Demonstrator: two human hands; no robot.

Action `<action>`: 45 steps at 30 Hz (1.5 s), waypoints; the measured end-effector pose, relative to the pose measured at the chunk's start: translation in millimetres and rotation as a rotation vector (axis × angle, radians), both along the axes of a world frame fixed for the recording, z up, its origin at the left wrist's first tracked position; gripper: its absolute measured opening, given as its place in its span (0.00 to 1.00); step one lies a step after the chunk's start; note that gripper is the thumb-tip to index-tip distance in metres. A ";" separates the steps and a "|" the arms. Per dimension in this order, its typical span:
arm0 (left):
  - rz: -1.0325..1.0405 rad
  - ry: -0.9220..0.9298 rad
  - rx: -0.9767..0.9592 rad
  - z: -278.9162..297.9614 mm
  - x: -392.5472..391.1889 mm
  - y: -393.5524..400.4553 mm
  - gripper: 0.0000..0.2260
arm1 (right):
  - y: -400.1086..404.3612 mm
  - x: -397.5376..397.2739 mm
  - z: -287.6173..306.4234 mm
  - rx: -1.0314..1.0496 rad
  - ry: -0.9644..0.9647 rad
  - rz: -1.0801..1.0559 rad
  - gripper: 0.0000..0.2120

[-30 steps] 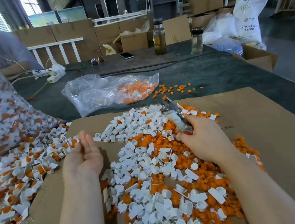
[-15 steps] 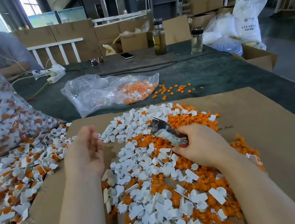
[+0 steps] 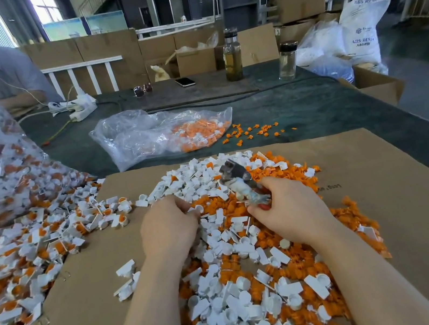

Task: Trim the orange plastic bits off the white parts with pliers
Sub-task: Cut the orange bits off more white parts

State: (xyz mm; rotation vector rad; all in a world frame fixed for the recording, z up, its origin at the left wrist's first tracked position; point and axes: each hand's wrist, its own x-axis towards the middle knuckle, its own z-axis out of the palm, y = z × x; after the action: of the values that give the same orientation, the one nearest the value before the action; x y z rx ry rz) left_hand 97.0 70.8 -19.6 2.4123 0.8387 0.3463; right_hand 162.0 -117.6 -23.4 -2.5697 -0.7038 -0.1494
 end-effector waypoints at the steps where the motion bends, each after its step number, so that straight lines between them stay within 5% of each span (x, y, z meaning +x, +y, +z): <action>1: 0.002 -0.011 0.005 0.0 0.1 0.0 0.05 | 0.4 0.6 1.0 0.021 0.005 -0.007 0.09; 6: -0.030 -0.173 -0.041 -0.1 2.0 -2.4 0.05 | 1.4 0.0 5.0 0.195 0.066 0.001 0.10; 11: -0.100 -0.458 -0.468 9.8 0.8 -17.8 0.03 | 0.9 -2.5 10.7 0.416 0.150 0.028 0.07; 19: -0.139 -0.614 -0.999 17.7 2.3 -45.4 0.04 | 3.3 -7.9 15.2 0.626 0.256 0.050 0.06; 34: -0.164 -0.599 -1.125 17.2 0.6 -54.6 0.03 | 11.4 -11.1 12.0 0.812 0.096 0.012 0.06; 45: -0.163 -0.625 -1.019 20.3 -1.3 -59.1 0.03 | 15.9 -12.7 9.7 0.712 -0.047 -0.085 0.06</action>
State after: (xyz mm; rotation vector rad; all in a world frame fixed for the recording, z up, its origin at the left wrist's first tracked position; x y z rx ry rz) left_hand 95.7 11.7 0.7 1.2902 0.3664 0.4343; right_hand 149.3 -101.6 -13.8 -1.9139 -0.4464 -0.4082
